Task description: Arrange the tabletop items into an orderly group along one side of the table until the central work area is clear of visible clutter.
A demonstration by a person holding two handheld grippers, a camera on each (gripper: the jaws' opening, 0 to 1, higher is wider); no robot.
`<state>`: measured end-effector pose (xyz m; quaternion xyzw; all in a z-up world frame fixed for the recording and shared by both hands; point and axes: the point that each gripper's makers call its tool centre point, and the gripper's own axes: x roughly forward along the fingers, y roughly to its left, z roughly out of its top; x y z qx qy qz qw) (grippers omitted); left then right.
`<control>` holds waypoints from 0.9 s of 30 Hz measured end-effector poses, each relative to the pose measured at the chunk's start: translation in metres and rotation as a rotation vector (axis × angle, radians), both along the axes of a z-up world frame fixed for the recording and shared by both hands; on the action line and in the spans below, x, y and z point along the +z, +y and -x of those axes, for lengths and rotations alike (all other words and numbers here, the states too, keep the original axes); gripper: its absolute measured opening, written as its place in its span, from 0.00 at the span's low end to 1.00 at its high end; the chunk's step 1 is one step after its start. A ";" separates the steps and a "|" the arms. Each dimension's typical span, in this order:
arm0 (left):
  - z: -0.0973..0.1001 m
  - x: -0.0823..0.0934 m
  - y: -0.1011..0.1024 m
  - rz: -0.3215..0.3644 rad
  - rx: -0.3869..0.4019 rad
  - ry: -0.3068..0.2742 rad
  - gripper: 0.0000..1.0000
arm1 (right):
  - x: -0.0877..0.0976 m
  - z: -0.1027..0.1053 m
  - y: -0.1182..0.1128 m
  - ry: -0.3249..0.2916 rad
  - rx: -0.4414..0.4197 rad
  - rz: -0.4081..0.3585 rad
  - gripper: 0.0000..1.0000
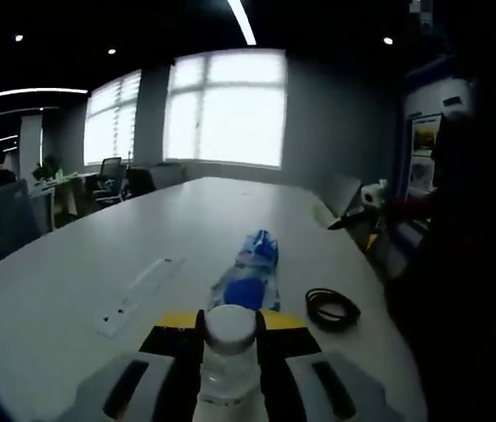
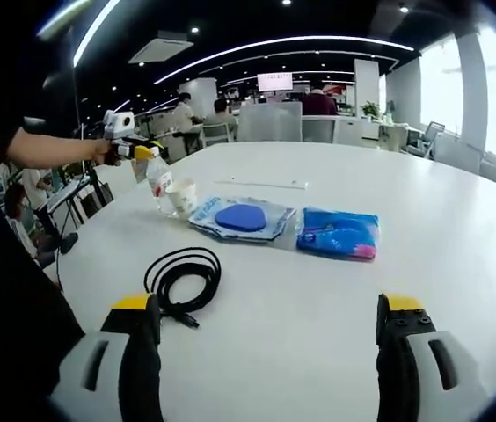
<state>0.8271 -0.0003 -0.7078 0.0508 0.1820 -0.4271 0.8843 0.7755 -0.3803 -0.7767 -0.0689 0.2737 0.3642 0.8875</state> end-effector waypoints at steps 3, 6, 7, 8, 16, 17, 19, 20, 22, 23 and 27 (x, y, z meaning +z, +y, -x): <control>0.001 0.002 -0.005 0.007 0.004 0.003 0.21 | -0.001 0.001 0.001 0.006 -0.004 -0.008 0.99; 0.003 0.003 -0.008 0.021 0.000 0.015 0.22 | -0.007 0.003 0.002 0.017 -0.001 -0.001 0.99; 0.004 0.001 -0.009 0.021 -0.006 0.020 0.22 | -0.009 0.003 0.002 0.023 -0.001 -0.002 0.99; 0.003 0.003 -0.009 0.042 0.003 0.015 0.22 | -0.009 0.004 0.002 0.026 -0.002 -0.002 0.99; 0.001 0.004 -0.008 0.082 0.040 0.017 0.29 | -0.013 0.002 0.007 0.035 -0.009 -0.024 0.99; 0.002 0.006 -0.010 0.111 0.036 0.025 0.29 | -0.014 0.002 0.008 0.034 -0.007 -0.024 0.99; 0.001 0.007 -0.008 0.112 0.043 0.017 0.32 | -0.017 0.001 0.009 0.046 0.000 -0.019 0.99; -0.001 0.008 -0.005 0.117 0.051 0.016 0.33 | -0.017 0.000 0.009 0.047 0.002 -0.016 0.99; -0.003 0.013 -0.001 0.140 0.063 0.011 0.38 | -0.015 -0.002 0.010 0.043 0.002 -0.024 0.99; -0.004 0.015 0.000 0.147 0.074 0.008 0.41 | -0.013 -0.004 0.011 0.044 0.000 -0.032 0.99; -0.007 0.025 0.007 0.152 0.119 -0.014 0.51 | -0.008 -0.008 0.014 0.031 0.004 -0.044 0.99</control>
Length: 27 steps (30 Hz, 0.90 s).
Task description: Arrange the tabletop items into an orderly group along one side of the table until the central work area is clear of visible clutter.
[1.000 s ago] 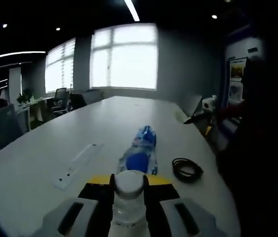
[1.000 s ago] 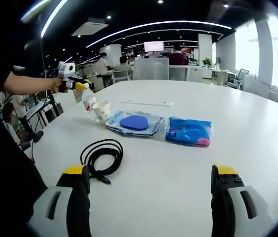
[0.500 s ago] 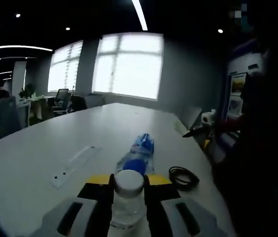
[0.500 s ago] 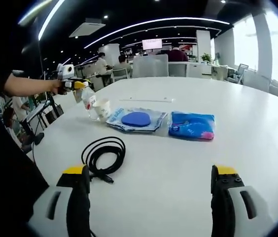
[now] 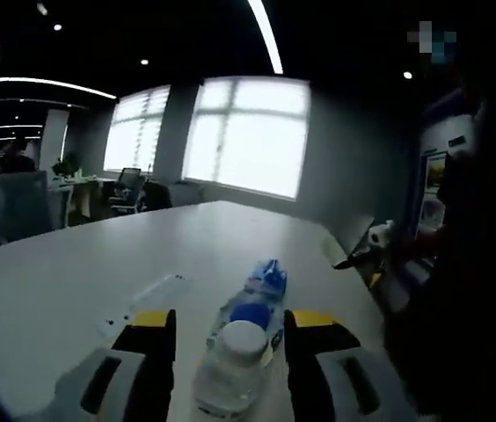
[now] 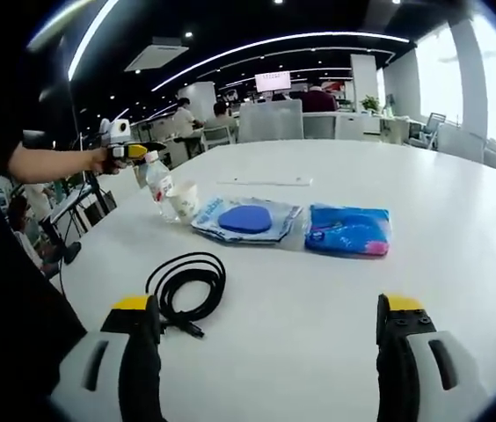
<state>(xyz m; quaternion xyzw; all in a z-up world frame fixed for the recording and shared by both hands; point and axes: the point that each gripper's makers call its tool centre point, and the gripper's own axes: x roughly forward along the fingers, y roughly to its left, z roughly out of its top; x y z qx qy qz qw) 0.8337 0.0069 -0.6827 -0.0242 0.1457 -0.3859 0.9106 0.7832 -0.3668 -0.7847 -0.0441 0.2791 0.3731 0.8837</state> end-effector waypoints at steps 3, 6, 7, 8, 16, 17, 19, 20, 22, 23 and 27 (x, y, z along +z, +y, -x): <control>0.002 0.003 0.002 -0.006 0.031 0.004 0.63 | 0.001 -0.002 0.001 0.004 0.002 -0.007 1.00; 0.008 0.009 0.007 -0.009 0.059 -0.016 0.67 | 0.001 -0.002 0.003 0.003 0.007 -0.011 1.00; 0.009 0.009 0.007 -0.009 0.065 -0.010 0.68 | 0.001 -0.002 0.004 0.003 0.008 -0.012 1.00; 0.012 0.014 0.012 -0.019 0.079 -0.025 0.70 | 0.002 -0.002 0.005 0.001 0.010 -0.019 1.00; 0.039 0.023 0.023 -0.053 0.151 -0.033 0.80 | 0.006 -0.001 0.006 -0.015 0.015 -0.026 1.00; 0.043 0.024 0.023 -0.061 0.152 -0.039 0.78 | 0.007 0.000 0.006 -0.015 0.016 -0.026 1.00; 0.053 0.024 0.023 -0.056 0.168 -0.040 0.77 | 0.009 0.001 0.008 -0.023 0.019 -0.034 1.00; 0.054 0.024 0.023 -0.055 0.171 -0.040 0.78 | 0.010 0.001 0.008 -0.025 0.020 -0.034 1.00; 0.062 0.022 0.022 -0.064 0.194 -0.035 0.81 | 0.012 0.001 0.008 -0.037 0.022 -0.031 1.00; 0.067 0.022 0.019 -0.059 0.206 -0.026 0.83 | 0.014 0.001 0.009 -0.052 0.025 -0.036 1.00; 0.082 0.019 0.008 -0.042 0.223 0.000 0.90 | 0.016 0.003 0.010 -0.054 0.029 -0.040 1.00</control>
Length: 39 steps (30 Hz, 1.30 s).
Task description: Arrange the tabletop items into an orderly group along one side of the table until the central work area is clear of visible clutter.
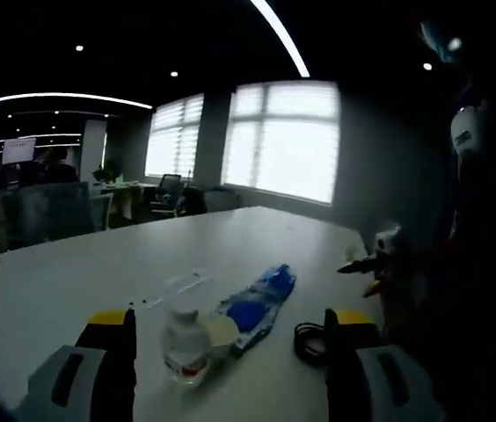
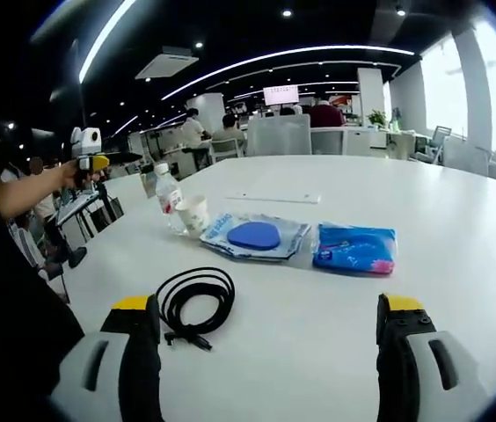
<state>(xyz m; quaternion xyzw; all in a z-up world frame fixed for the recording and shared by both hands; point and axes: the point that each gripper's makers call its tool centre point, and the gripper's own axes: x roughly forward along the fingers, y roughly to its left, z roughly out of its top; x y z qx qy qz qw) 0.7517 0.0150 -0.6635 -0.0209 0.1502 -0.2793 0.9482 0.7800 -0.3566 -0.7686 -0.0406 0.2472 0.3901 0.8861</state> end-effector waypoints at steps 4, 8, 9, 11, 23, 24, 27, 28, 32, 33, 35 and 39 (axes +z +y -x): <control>0.016 -0.012 -0.012 -0.005 0.029 0.034 0.95 | -0.003 0.005 0.001 0.008 0.007 0.004 1.00; 0.028 -0.018 -0.029 0.000 0.027 0.034 0.97 | -0.007 0.010 0.002 0.024 0.013 0.019 1.00; 0.032 -0.019 -0.036 -0.007 0.026 0.031 0.97 | -0.007 0.011 0.003 0.025 0.015 0.019 1.00; 0.039 -0.020 -0.047 -0.017 0.021 0.017 0.97 | -0.008 0.014 0.005 0.028 0.024 0.023 1.00; 0.066 -0.058 -0.119 0.055 -0.046 0.102 0.99 | -0.019 0.024 0.020 0.053 0.049 0.038 0.99; 0.066 -0.060 -0.124 0.051 -0.049 0.104 0.99 | -0.020 0.025 0.021 0.055 0.045 0.040 0.99; 0.066 -0.064 -0.141 0.035 -0.073 0.106 0.96 | -0.023 0.025 0.022 0.042 0.035 0.043 0.95; 0.065 -0.064 -0.146 0.047 -0.077 0.094 0.93 | -0.024 0.025 0.023 0.044 0.030 0.041 0.94; 0.059 -0.075 -0.158 0.062 -0.073 0.115 0.86 | -0.029 0.028 0.027 0.066 0.022 0.028 0.84; 0.056 -0.086 -0.157 0.045 -0.074 0.125 0.83 | -0.031 0.028 0.028 0.067 0.019 0.027 0.82; 0.054 -0.094 -0.162 0.030 -0.079 0.140 0.79 | -0.034 0.029 0.030 0.074 0.014 0.028 0.78; 0.047 -0.114 -0.170 0.021 -0.069 0.193 0.70 | -0.039 0.029 0.038 0.086 0.006 0.025 0.68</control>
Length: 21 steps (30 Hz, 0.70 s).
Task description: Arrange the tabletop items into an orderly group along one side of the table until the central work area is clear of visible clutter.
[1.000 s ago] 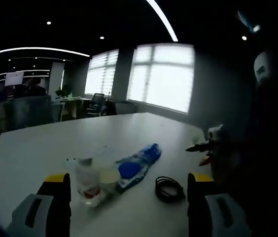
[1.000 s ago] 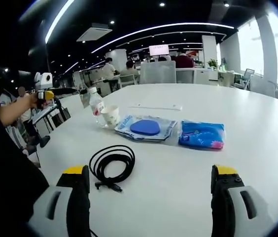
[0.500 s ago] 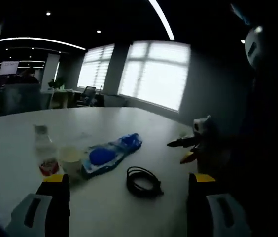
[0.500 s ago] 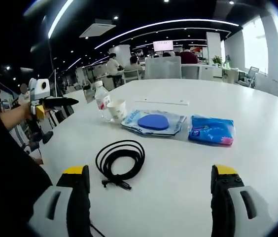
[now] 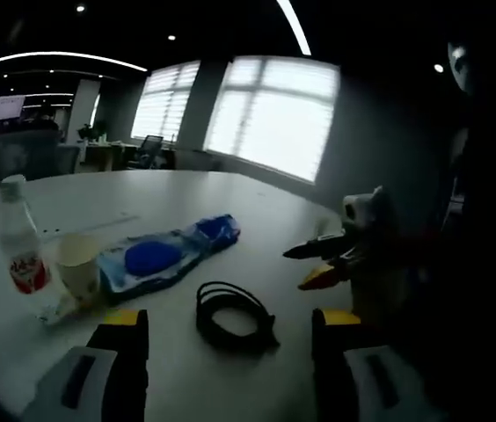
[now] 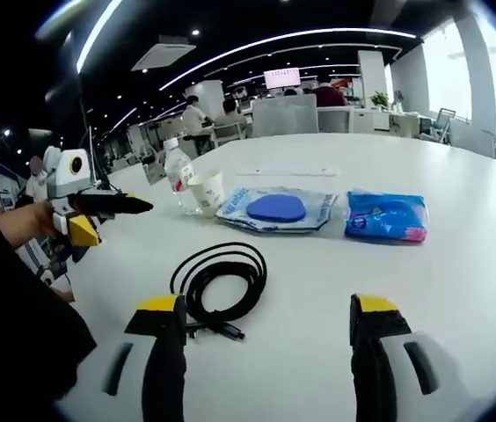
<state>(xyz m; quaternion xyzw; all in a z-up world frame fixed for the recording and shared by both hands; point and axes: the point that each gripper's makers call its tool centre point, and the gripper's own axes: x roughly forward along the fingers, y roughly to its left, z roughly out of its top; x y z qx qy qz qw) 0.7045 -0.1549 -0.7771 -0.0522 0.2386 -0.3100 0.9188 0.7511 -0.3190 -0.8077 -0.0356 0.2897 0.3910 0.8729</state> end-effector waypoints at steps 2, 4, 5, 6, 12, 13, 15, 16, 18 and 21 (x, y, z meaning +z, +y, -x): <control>-0.004 -0.007 -0.004 -0.009 0.012 0.025 0.64 | -0.004 0.000 0.003 0.012 -0.005 0.013 0.62; -0.007 -0.012 -0.007 -0.016 0.030 0.043 0.61 | -0.007 0.000 0.007 0.018 -0.008 0.012 0.56; -0.008 -0.015 -0.010 -0.025 0.033 0.053 0.60 | -0.008 0.000 0.010 0.024 -0.013 0.012 0.53; -0.008 -0.019 -0.012 -0.032 0.041 0.076 0.59 | -0.011 0.001 0.013 0.039 -0.009 0.022 0.51; -0.011 -0.030 -0.020 -0.039 0.071 0.130 0.52 | -0.026 0.004 0.025 0.102 -0.019 0.058 0.38; -0.012 -0.032 -0.021 -0.049 0.075 0.137 0.50 | -0.029 0.003 0.026 0.114 -0.023 0.066 0.37; -0.014 -0.035 -0.020 -0.046 0.086 0.148 0.46 | -0.032 0.001 0.029 0.123 -0.033 0.071 0.35; -0.016 -0.038 -0.019 -0.039 0.102 0.170 0.43 | -0.034 0.001 0.029 0.131 -0.035 0.080 0.33; -0.019 -0.042 -0.019 -0.030 0.117 0.187 0.40 | -0.037 -0.002 0.032 0.135 -0.045 0.088 0.30; -0.022 -0.048 -0.021 -0.018 0.135 0.228 0.36 | -0.041 -0.004 0.037 0.150 -0.056 0.098 0.27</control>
